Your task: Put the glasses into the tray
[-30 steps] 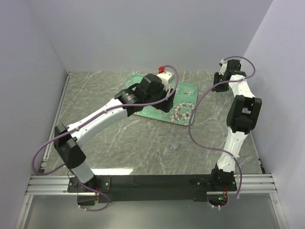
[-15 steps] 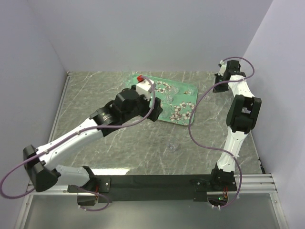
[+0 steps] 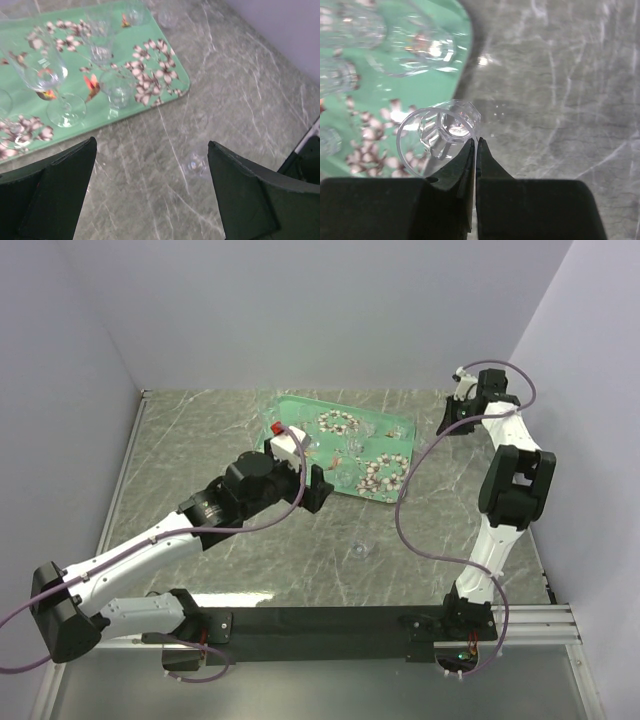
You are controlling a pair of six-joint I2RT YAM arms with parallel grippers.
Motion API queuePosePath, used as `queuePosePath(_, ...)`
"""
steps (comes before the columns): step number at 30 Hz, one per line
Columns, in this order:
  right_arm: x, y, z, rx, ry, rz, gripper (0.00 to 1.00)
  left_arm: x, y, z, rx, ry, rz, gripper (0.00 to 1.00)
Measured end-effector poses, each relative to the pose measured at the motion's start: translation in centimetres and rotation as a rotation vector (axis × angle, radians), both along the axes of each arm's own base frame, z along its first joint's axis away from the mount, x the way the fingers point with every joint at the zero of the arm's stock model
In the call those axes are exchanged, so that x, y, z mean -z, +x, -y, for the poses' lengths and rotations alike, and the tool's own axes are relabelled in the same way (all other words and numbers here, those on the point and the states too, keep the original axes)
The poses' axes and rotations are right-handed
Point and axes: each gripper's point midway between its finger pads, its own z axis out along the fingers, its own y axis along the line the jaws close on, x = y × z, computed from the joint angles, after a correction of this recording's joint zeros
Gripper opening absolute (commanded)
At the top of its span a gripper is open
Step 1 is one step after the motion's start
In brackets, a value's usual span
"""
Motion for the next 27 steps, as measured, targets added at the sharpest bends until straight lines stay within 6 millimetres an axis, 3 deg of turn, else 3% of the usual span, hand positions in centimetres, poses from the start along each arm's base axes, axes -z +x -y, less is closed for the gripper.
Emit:
queuePosePath(4,-2.5,-0.1,-1.9,-0.061,0.038,0.058,0.00,2.4,-1.2,-0.1,0.048,0.011,-0.021,0.99)
queuePosePath(8,-3.7,-0.2,-4.8,-0.132,0.063,0.084,0.00,3.3,-1.7,-0.1,0.072,0.005,-0.021,0.98)
queuePosePath(17,-3.4,0.3,-11.9,-0.267,0.054,0.070,0.00,5.3,-2.3,1.5,0.127,-0.025,-0.083,0.94)
queuePosePath(23,-1.6,0.6,-15.0,-0.306,0.013,0.040,0.00,8.0,-2.5,2.4,0.137,-0.008,-0.164,0.92)
queuePosePath(27,-0.3,1.1,-15.2,-0.294,-0.011,0.018,0.00,9.7,-2.6,2.9,0.136,0.010,-0.214,0.91)
